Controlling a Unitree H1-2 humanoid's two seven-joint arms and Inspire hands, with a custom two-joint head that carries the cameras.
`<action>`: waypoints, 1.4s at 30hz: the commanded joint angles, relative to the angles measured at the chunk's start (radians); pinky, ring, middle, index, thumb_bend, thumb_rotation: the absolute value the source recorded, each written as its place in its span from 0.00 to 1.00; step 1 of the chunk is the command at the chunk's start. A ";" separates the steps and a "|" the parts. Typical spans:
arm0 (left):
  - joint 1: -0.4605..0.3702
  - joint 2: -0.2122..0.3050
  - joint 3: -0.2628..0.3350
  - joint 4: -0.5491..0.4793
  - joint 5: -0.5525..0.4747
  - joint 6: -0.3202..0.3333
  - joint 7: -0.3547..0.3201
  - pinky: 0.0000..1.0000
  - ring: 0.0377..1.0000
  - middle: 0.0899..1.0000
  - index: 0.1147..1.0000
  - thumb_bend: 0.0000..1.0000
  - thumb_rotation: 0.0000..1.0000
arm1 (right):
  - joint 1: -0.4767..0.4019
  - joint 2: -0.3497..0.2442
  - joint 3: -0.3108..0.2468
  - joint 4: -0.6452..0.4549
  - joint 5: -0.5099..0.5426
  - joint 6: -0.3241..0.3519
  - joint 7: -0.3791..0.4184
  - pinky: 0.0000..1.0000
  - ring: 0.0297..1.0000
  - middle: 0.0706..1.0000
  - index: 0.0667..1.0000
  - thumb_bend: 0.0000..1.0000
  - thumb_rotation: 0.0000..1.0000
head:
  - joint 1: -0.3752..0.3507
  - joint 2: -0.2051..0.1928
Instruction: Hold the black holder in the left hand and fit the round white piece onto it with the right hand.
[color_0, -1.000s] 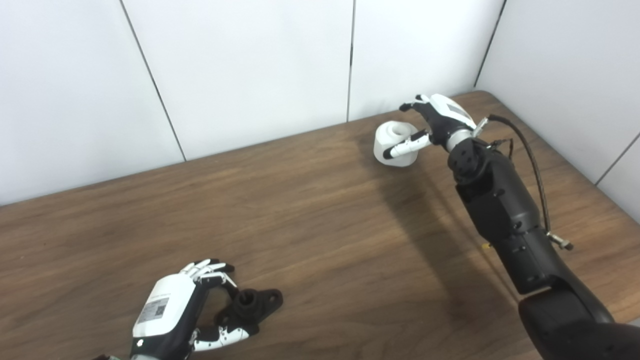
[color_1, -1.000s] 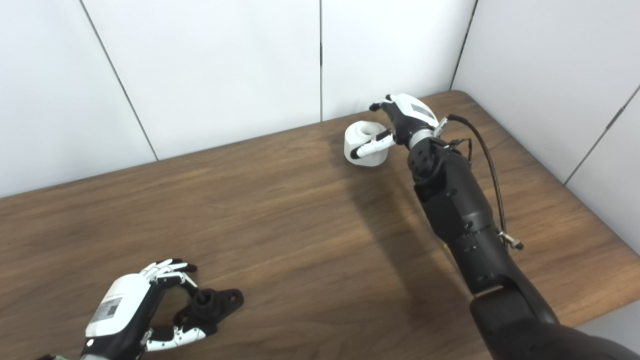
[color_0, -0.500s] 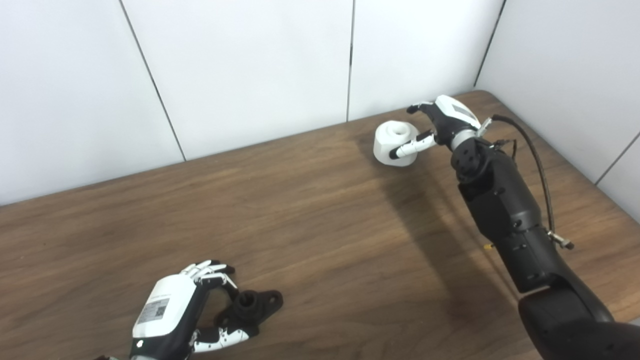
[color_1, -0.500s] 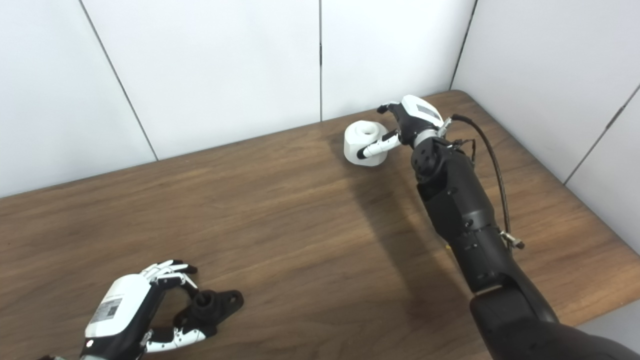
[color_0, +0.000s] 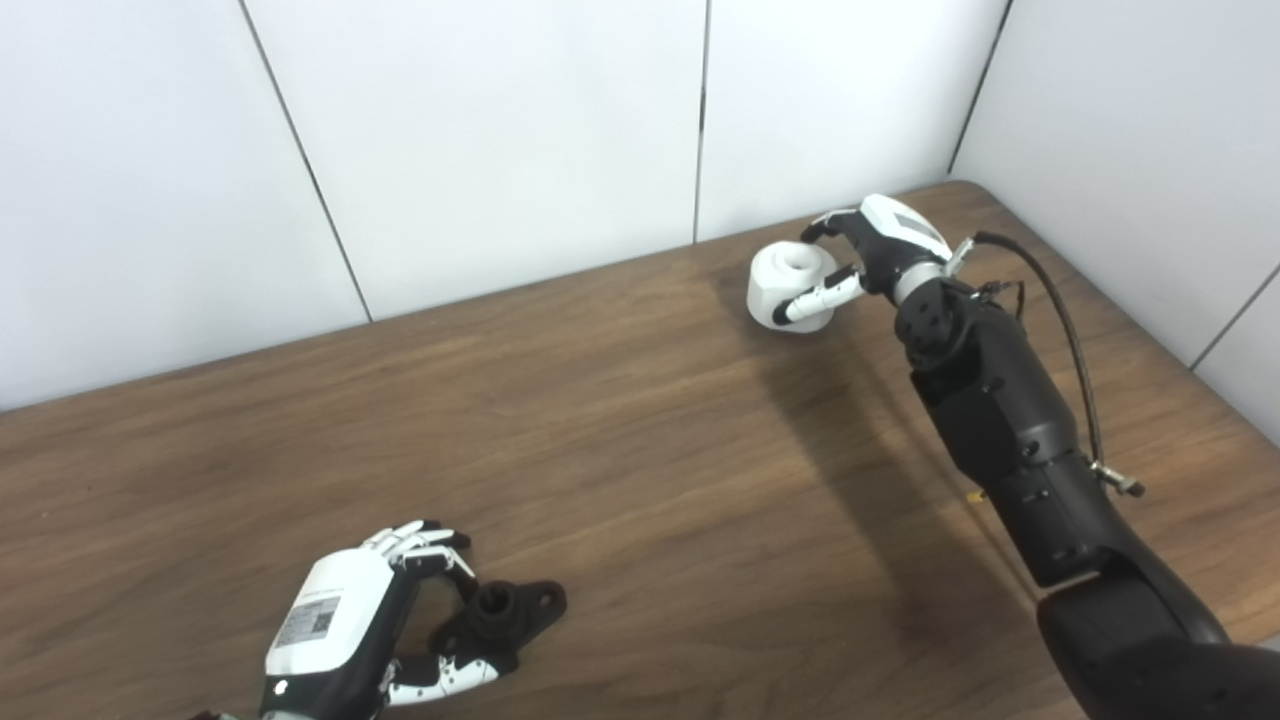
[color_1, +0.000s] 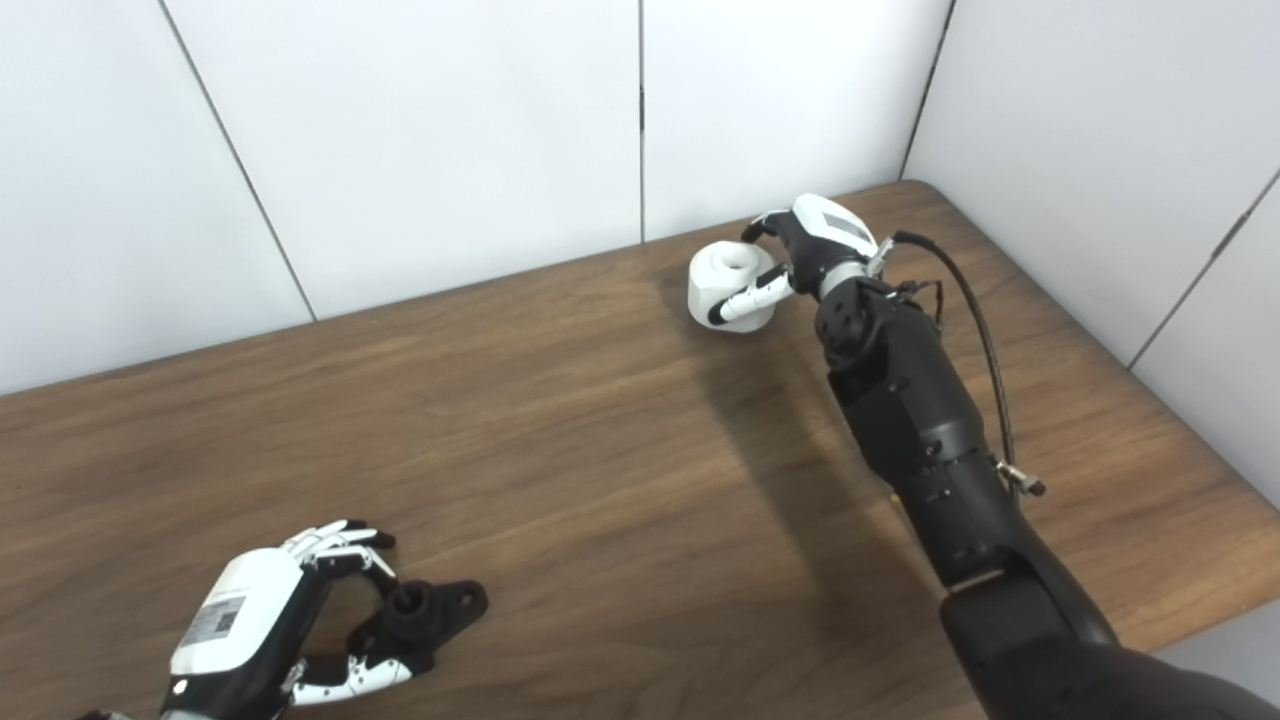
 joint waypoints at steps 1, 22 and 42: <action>0.039 0.016 -0.018 0.020 0.002 0.021 -0.078 0.89 0.87 0.76 0.42 0.52 0.05 | -0.032 -0.031 -0.003 -0.037 -0.001 -0.003 -0.004 0.88 0.96 0.87 0.75 0.84 0.33 | 0.002 0.001; 0.038 0.006 -0.016 0.021 0.005 0.018 -0.082 0.88 0.87 0.76 0.42 0.52 0.05 | -0.027 -0.047 0.025 -0.039 0.021 -0.004 -0.018 0.91 0.96 0.87 0.62 0.72 0.23 | 0.011 0.005; 0.035 -0.023 -0.031 0.015 0.042 0.032 -0.087 0.89 0.87 0.76 0.42 0.52 0.05 | 0.021 -0.092 0.048 -0.125 0.142 -0.038 -0.097 0.86 0.93 0.82 0.45 0.52 0.13 | 0.102 0.017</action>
